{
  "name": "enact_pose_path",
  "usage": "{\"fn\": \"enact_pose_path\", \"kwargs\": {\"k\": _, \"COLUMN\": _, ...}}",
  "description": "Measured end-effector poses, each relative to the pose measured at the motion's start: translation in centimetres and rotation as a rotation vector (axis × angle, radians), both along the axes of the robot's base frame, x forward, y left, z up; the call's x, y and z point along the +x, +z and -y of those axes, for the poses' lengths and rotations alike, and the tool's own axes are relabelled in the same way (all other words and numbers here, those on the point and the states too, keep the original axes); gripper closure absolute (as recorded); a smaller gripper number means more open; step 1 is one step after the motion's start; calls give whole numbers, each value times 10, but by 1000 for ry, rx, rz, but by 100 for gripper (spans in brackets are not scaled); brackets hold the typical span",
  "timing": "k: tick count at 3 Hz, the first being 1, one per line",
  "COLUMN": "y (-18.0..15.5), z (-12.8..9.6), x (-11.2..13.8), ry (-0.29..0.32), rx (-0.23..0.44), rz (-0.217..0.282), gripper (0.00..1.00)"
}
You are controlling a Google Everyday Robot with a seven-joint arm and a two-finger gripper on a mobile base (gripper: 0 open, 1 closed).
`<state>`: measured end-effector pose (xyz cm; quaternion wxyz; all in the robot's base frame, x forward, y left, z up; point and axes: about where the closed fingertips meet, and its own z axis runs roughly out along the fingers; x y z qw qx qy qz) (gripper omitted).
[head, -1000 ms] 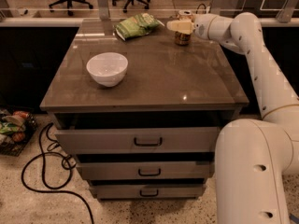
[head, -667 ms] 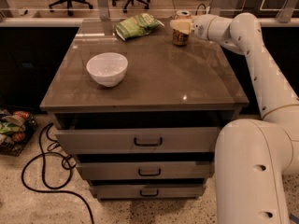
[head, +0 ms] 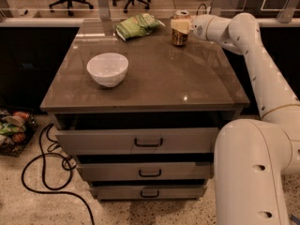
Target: Place orange can into white bowl
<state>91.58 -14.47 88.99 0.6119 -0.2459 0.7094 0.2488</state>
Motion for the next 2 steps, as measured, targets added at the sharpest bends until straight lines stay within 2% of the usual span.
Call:
{"fn": "enact_pose_path", "kwargs": {"k": 1, "y": -1, "z": -2, "x": 0, "ry": 3, "rx": 0, "rz": -1, "gripper": 100}}
{"fn": "enact_pose_path", "kwargs": {"k": 2, "y": -1, "z": -3, "x": 1, "ry": 3, "rx": 0, "rz": -3, "gripper": 100}}
